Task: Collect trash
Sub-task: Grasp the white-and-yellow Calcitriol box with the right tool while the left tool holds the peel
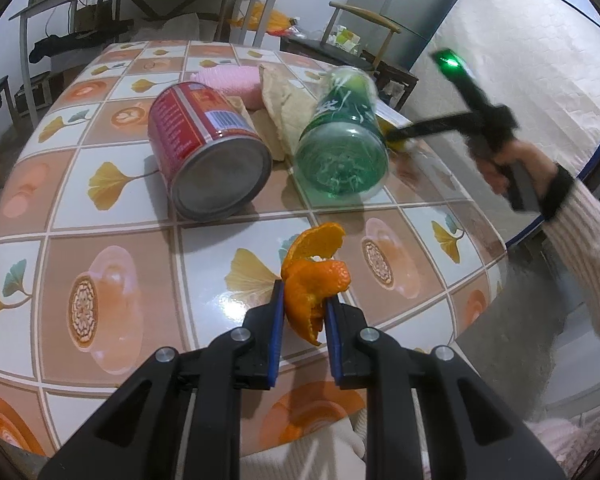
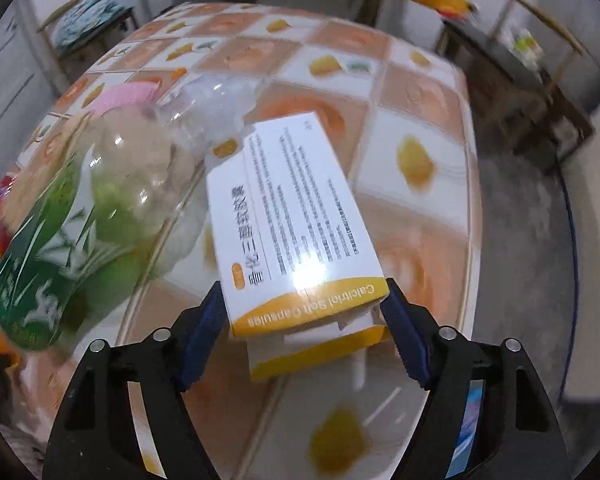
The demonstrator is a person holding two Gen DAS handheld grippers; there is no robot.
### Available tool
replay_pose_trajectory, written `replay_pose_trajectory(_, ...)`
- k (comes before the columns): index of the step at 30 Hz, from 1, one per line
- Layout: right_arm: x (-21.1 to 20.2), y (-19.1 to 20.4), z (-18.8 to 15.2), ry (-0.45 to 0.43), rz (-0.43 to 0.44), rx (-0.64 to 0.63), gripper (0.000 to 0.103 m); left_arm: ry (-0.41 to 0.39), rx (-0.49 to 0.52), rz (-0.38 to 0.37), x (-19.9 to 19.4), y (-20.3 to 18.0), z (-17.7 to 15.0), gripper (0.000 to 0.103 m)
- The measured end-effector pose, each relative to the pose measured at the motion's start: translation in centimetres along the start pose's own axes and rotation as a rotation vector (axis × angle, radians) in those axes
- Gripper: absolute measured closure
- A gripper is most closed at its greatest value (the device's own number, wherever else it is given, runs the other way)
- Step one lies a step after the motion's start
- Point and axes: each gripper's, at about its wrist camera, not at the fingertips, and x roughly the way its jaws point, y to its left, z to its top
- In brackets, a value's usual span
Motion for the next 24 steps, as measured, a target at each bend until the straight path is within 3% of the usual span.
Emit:
replay_pose_trajectory(4, -1.2, -0.1, -3.3, 0.029, 0.052, 0.097, 0.031, 0.014, -0.012, -0.011, 0.4, 0.3, 0.0, 0.085)
replay_pose_trajectory(8, -3.0, 0.4, -4.7, -0.022, 0.037, 0.089, 0.018, 0.020, -0.018, -0.021, 0.5, 0.6, 0.2, 0.085)
replay_pose_trajectory(16, -3.4, 0.9, -1.2, -0.121, -0.058, -0.058, 0.010, 0.017, -0.021, -0.016, 0.4, 0.3, 0.2, 0.085)
replay_pose_trajectory(24, 1.1, 0.7, 1.8, -0.037, -0.061, -0.128, 0.014, 0.009, -0.022, -0.019, 0.0, 0.3, 0.2, 0.085)
